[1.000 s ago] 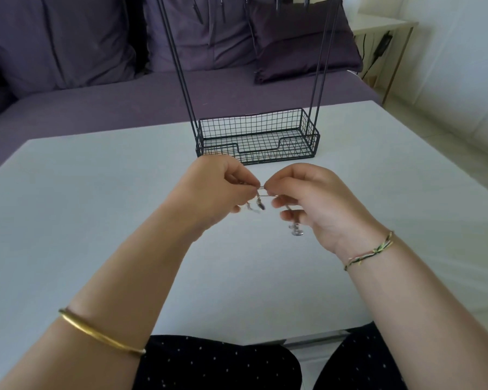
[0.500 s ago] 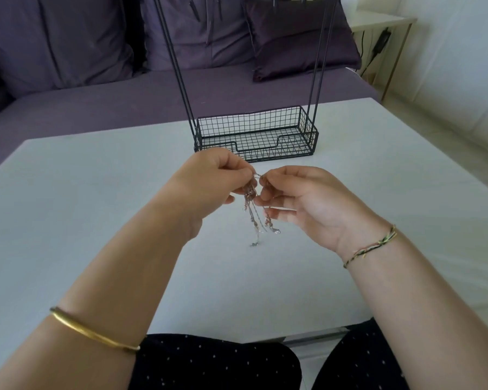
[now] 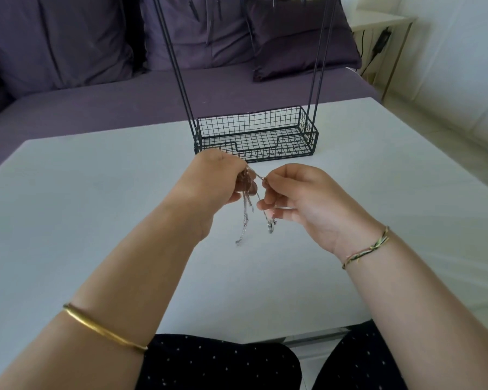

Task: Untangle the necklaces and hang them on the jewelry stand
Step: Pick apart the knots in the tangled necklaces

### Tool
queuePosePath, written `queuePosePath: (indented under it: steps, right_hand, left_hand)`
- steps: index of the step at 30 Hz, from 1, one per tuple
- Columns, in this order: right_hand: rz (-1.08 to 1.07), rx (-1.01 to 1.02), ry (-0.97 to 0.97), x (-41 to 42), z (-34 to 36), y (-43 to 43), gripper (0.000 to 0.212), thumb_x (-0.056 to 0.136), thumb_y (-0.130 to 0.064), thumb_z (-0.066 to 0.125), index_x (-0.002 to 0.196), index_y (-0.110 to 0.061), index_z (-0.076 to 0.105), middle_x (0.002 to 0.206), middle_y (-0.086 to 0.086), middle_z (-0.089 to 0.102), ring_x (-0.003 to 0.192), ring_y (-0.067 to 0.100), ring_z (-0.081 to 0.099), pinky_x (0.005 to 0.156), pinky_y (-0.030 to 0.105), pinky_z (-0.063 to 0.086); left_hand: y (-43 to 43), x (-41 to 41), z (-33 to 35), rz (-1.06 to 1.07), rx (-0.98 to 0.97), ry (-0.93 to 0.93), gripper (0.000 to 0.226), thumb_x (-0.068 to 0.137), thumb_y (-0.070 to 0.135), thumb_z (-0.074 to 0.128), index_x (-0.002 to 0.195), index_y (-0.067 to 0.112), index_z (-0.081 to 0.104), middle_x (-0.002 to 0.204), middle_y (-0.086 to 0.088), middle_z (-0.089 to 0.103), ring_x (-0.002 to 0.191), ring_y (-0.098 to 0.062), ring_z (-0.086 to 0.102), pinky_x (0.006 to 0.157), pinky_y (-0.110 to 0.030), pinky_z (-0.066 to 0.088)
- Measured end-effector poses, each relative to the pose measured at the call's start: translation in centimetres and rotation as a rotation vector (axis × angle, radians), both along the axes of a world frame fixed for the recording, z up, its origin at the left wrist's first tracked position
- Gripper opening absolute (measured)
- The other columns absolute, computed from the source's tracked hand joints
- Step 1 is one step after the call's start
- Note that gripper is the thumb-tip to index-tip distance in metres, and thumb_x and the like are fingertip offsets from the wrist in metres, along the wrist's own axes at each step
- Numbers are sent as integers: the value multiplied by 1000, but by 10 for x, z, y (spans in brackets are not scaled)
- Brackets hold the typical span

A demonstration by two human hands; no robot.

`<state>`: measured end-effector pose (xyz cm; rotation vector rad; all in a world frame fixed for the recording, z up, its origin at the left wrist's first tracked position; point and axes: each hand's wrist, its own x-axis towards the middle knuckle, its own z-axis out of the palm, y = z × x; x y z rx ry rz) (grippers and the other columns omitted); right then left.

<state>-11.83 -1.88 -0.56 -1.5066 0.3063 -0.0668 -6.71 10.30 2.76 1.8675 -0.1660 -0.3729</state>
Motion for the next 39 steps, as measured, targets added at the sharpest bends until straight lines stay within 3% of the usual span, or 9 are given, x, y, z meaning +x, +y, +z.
queuePosePath:
  steps: [4,8,10,15,22,28,31,39]
  right_hand:
    - [-20,80,-18,-1,1,1,23,95,-5,49,73,-9,55,56,1,49,52,16,56,68,33,47]
    - [-52,110,-29,0,1,0,23,94,-4,48,73,-8,57,54,0,39,50,17,45,68,35,49]
    - [-62,138,-14,0,2,-1,23,95,-5,49,74,-7,60,48,-5,37,49,15,40,62,30,50]
    - [-51,148,8,-2,6,-4,7,87,-6,60,80,-8,61,44,-10,40,47,11,34,51,23,42]
    - [-63,95,-43,-3,4,-3,12,85,-8,64,74,-12,63,76,7,53,51,9,40,55,23,45]
    - [-117,168,-72,-2,7,-4,17,88,-6,60,72,-11,63,69,2,56,51,12,49,58,27,50]
    - [-134,192,-76,-2,7,-4,20,90,-4,57,71,-10,62,68,3,57,53,13,50,59,28,51]
    - [-66,107,-54,-3,3,-6,6,87,-4,61,82,-3,64,70,8,60,54,14,57,67,31,55]
  left_hand:
    - [-2,-2,-1,2,-31,-15,25,91,2,44,71,12,57,65,-3,60,64,-17,56,75,-33,50]
    - [-2,-5,0,-30,-26,24,21,92,-1,43,84,13,56,72,-4,58,61,-17,54,67,-26,50]
    - [-1,-5,1,-34,-32,34,21,91,-1,42,84,13,56,72,-4,57,60,-16,53,59,-23,50]
    - [-2,-7,6,21,-143,123,24,89,-3,37,83,10,56,67,-4,52,57,-15,48,55,-24,45]
    - [-2,-6,5,-30,-105,153,25,85,-4,35,82,9,56,66,-4,49,57,-15,42,61,-27,40]
    - [-1,-4,3,-108,12,89,20,85,-4,45,83,10,60,69,-4,56,56,-13,41,52,-20,39]
    - [1,-2,2,-101,24,62,20,85,-3,50,84,13,63,71,-2,61,58,-12,46,57,-22,42]
    - [4,-1,1,-71,-55,62,25,85,-6,48,87,11,65,71,-1,64,58,-10,46,58,-23,45]
